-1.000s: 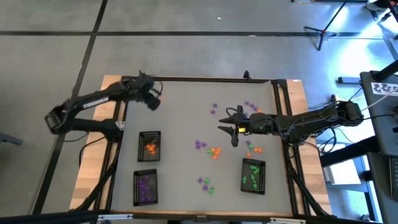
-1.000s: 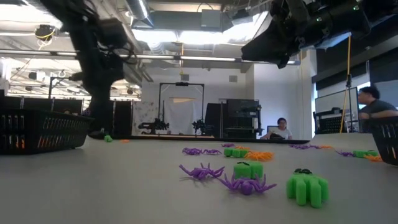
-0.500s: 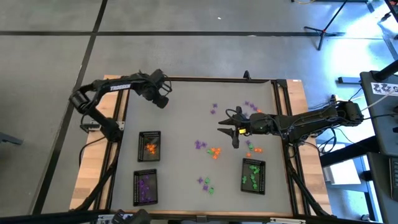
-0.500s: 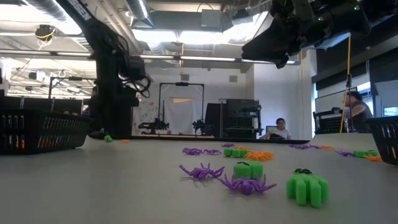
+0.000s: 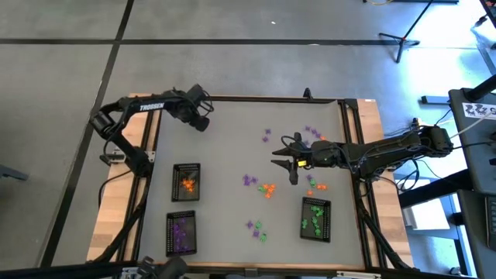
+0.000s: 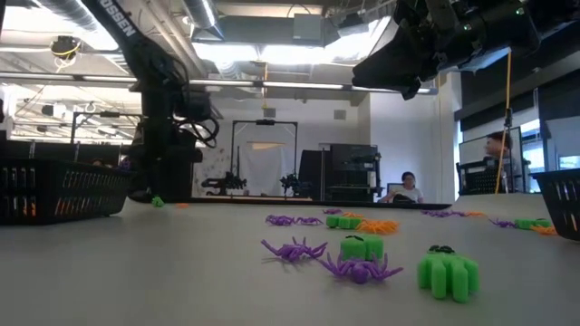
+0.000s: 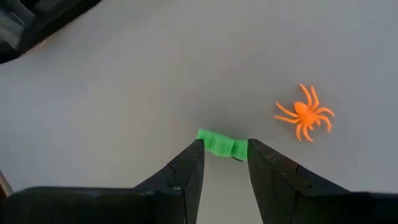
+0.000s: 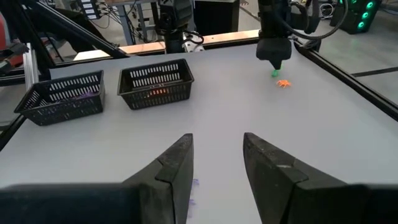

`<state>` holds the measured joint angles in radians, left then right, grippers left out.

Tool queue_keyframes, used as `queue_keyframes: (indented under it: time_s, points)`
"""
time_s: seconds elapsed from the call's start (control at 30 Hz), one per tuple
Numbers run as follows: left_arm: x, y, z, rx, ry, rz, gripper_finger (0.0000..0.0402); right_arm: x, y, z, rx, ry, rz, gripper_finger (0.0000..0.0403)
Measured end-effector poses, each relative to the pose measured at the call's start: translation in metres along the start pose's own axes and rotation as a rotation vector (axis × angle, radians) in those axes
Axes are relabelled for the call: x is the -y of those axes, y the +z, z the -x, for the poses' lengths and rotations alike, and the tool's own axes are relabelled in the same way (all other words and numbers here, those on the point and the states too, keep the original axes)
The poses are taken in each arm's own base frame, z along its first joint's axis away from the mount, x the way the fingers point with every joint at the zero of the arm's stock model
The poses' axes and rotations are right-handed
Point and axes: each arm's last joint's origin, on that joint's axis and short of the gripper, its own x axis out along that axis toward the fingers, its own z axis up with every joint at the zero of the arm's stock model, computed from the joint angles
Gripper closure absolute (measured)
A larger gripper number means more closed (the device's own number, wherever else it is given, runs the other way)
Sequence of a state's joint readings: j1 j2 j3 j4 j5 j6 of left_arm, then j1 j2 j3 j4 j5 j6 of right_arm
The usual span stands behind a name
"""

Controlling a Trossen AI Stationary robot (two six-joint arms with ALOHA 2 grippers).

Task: Sort Halloween decoration
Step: Put the green skeleton toy into the bottom right black basket

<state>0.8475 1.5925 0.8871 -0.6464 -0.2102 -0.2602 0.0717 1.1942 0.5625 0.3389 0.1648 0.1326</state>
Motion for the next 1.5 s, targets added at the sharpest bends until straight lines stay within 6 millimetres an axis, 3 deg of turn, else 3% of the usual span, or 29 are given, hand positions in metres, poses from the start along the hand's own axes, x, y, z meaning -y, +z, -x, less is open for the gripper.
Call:
queue_keyframes:
  time_s: [0.17, 0.4, 0.6, 0.8, 1.03, 1.17, 1.33, 1.5]
  points:
    - [-0.013, 0.003, -0.003, -0.037, -0.101, 0.056, 0.0287, 0.0, 0.0, 0.0, 0.001, 0.0, 0.0, 0.0265]
    - [-0.024, 0.005, -0.006, -0.036, -0.089, 0.102, 0.0287, 0.0, 0.0, 0.0, 0.003, 0.001, 0.002, 0.0265]
    - [-0.023, 0.006, -0.008, -0.034, -0.091, 0.127, 0.0287, 0.0, 0.0, 0.0, 0.003, 0.0, 0.005, 0.0265]
    - [-0.018, 0.006, -0.027, -0.106, -0.108, 0.121, 0.0287, 0.0, 0.0, 0.0, 0.005, 0.001, 0.005, 0.0265]
    - [-0.01, 0.009, -0.025, -0.134, -0.088, 0.075, 0.0289, 0.0, 0.0, 0.0, 0.004, 0.001, 0.006, 0.0265]
    - [-0.004, 0.009, -0.019, -0.161, -0.088, 0.023, 0.0318, 0.0, 0.0, 0.0, 0.004, 0.001, 0.006, 0.0265]
    - [0.003, 0.011, -0.011, -0.165, -0.044, -0.068, 0.0389, 0.0, 0.0, 0.0, 0.004, 0.001, 0.006, 0.0265]
    - [0.017, 0.017, 0.003, -0.136, -0.017, -0.144, 0.0401, 0.0, 0.0, 0.0, 0.004, 0.001, 0.006, 0.0265]
